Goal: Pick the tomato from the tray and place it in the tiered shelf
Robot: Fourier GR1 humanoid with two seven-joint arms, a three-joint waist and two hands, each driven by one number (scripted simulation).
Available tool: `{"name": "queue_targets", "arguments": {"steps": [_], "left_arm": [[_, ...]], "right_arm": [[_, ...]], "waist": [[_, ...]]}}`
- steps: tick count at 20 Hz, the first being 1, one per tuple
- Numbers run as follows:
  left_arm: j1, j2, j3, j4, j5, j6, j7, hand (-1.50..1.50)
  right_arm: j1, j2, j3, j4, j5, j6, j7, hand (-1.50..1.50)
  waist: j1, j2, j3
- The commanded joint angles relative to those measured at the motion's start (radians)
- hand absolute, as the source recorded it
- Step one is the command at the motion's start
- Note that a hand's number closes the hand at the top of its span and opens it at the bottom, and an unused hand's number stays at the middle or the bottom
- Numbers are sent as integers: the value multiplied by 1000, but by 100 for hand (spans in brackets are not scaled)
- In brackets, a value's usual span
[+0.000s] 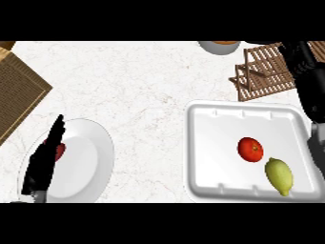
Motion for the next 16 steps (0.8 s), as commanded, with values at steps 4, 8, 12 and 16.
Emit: {"name": "queue_targets", "arguments": {"steps": [4, 8, 12, 16], "left_arm": [[-54, -5, 79, -160, 66, 18, 61, 0], [-107, -47, 77, -191, 108, 16, 92, 0], [-108, -27, 95, -256, 108, 30, 156, 0], [-79, -31, 90, -294, 96, 32, 187, 0]], "right_arm": [[87, 96, -93, 83, -168, 77, -155, 150], [149, 182, -228, 194, -197, -129, -110, -150], [271, 205, -278, 143, -401, 171, -315, -150], [337, 28, -286, 72, -424, 388, -253, -150]], "waist": [[-10, -25, 16], [-27, -23, 17], [-27, -28, 16], [-29, -29, 14]]}}
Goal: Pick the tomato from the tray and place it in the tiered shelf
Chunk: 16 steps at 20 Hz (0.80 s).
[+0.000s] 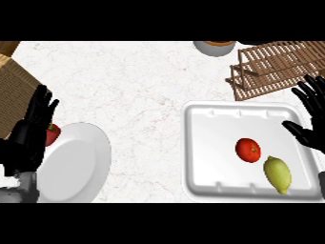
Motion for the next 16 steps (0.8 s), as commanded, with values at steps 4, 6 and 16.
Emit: {"name": "queue_targets", "arguments": {"steps": [4, 6, 16], "left_arm": [[14, 2, 9, -20, 3, -10, 10, 0], [-4, 28, 35, -15, 24, -30, 34, 0], [5, -21, -17, -51, -27, 13, 50, 0]], "right_arm": [[88, -240, 70, -139, 108, 204, 87, -150], [108, -314, 88, -214, 111, 248, 170, -150], [31, -477, 285, -481, 492, 145, 567, -150]], "waist": [[-3, -4, -4], [-13, -6, -5], [11, -3, -5]]}}
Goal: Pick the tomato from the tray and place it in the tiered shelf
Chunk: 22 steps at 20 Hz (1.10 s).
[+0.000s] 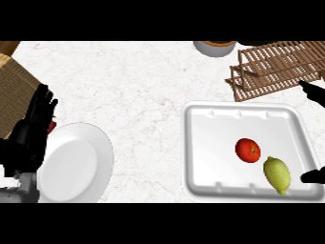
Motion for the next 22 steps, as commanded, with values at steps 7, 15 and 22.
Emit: {"name": "queue_targets", "arguments": {"steps": [7, 15, 22], "left_arm": [[-8, -6, 10, -52, -22, -4, 62, 0], [-9, -4, 42, -69, -19, -25, 69, 0], [-37, -78, 50, 14, -63, -54, 15, 0]], "right_arm": [[-66, 72, 216, -91, 285, -39, 361, -150], [-71, 137, 384, -63, 524, -17, 520, -150], [-66, 240, 282, 63, 603, 5, 393, -150]], "waist": [[6, 4, 3], [4, 4, 3], [1, 5, 3]]}}
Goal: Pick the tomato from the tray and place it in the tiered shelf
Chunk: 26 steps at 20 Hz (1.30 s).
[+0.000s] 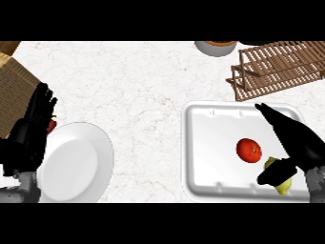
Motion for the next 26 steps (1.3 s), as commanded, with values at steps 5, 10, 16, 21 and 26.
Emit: {"name": "queue_targets", "arguments": {"steps": [5, 10, 16, 21, 26], "left_arm": [[8, -31, -4, -139, -54, 12, 123, 0], [4, -30, 58, -55, -36, -53, 75, 0], [-9, -67, 61, 18, -66, -61, 1, 0], [24, -116, 37, -38, -110, -46, 18, 0], [46, -71, 97, -65, -80, -112, 30, 0]], "right_arm": [[20, 89, -48, 113, 99, 15, -124, -150], [34, 130, -80, 219, 169, 6, -237, -150], [178, 150, -86, 203, 242, -92, -346, -150], [-12, 220, -153, 260, 233, 10, -300, -150], [66, 294, -105, 331, 336, -103, -368, -150]], "waist": [[2, -1, 0], [1, 0, 0], [-6, 0, 0], [0, 0, 0], [0, -1, 0]]}}
